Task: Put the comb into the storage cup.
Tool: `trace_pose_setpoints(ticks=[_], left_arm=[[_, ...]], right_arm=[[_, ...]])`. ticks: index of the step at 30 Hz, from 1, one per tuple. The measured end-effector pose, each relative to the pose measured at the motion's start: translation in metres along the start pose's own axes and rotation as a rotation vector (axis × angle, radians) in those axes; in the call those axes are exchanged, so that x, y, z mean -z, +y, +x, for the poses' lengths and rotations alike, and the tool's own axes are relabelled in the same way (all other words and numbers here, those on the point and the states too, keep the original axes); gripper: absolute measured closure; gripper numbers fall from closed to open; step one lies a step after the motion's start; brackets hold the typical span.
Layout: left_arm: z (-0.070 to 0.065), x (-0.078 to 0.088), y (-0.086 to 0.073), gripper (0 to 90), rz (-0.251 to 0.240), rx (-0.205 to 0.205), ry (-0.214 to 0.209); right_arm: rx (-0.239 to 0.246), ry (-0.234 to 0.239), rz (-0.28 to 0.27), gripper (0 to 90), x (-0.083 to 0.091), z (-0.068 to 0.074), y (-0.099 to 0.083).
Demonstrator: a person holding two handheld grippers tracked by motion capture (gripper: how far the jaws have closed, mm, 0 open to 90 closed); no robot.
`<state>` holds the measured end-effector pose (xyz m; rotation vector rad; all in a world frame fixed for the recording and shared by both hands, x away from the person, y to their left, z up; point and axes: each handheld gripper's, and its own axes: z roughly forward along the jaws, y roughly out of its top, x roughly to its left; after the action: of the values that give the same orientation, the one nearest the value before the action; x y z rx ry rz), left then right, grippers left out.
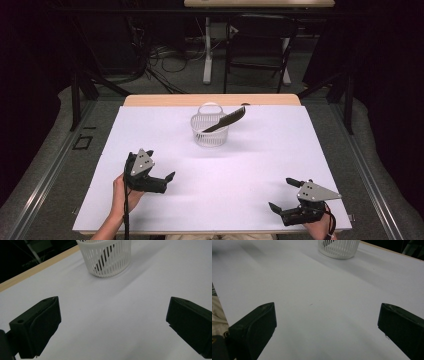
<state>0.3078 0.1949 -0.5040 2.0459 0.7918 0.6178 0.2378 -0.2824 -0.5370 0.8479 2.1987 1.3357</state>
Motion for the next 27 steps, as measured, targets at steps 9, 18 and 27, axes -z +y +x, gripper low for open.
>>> trace_pose_setpoints(ticks=[9, 18, 27], left_arm=[[-0.005, 0.007, -0.013, 0.0, -0.007, 0.007, 0.009], [-0.01, 0.013, -0.024, 0.0, -0.001, 0.009, 0.003], [-0.018, 0.018, -0.032, 0.0, -0.014, 0.008, 0.005]], right_arm=[[0.0, 0.0, 0.0, 1.6, 0.0, 0.0, 0.0], [-0.004, 0.0, 0.002, 1.4, 0.0, -0.001, 0.0], [-0.004, -0.001, 0.002, 1.2, 0.0, -0.001, 0.0]])
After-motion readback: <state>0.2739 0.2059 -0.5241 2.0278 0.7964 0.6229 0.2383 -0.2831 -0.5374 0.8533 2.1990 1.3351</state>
